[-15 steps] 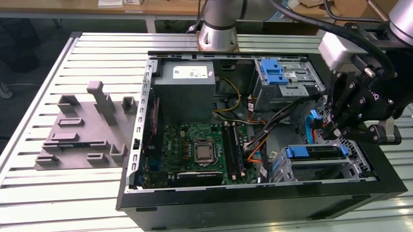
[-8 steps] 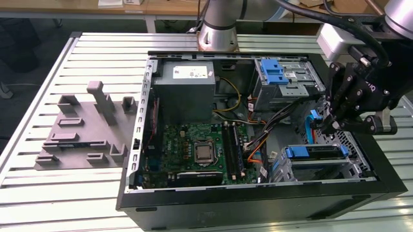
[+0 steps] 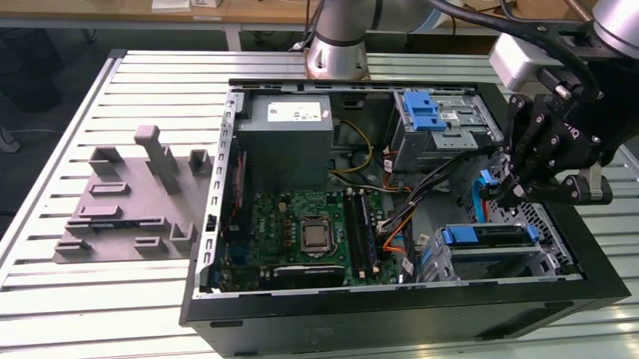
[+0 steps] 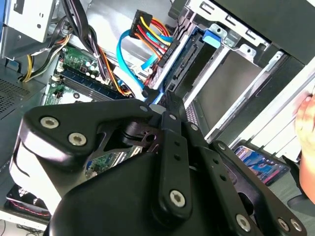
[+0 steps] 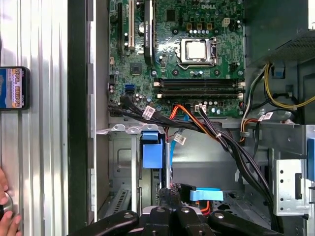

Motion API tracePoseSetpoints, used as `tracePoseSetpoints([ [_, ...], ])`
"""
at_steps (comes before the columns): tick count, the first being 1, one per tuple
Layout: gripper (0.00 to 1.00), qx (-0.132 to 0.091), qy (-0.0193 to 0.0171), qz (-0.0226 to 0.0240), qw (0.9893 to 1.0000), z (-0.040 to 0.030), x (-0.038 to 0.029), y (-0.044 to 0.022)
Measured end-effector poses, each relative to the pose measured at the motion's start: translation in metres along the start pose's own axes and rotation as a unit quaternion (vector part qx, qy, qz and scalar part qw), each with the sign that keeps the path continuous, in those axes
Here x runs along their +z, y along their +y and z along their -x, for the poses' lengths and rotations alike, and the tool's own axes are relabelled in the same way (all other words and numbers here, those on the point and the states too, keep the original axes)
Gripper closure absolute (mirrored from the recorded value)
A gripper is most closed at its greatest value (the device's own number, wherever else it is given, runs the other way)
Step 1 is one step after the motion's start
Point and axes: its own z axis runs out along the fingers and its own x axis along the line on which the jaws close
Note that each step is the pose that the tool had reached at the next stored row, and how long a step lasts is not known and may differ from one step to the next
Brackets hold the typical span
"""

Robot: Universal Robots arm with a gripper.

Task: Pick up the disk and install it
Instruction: 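Insert the first disk wire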

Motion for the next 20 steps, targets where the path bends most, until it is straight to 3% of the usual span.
tracePoseSetpoints([
  [10,0.89,0.0,0.0004,0.0004,1.0,0.0024,0.0006,-0.0133],
  [20,0.89,0.0,0.0047,0.0003,1.0,0.0161,0.0038,-0.0198],
])
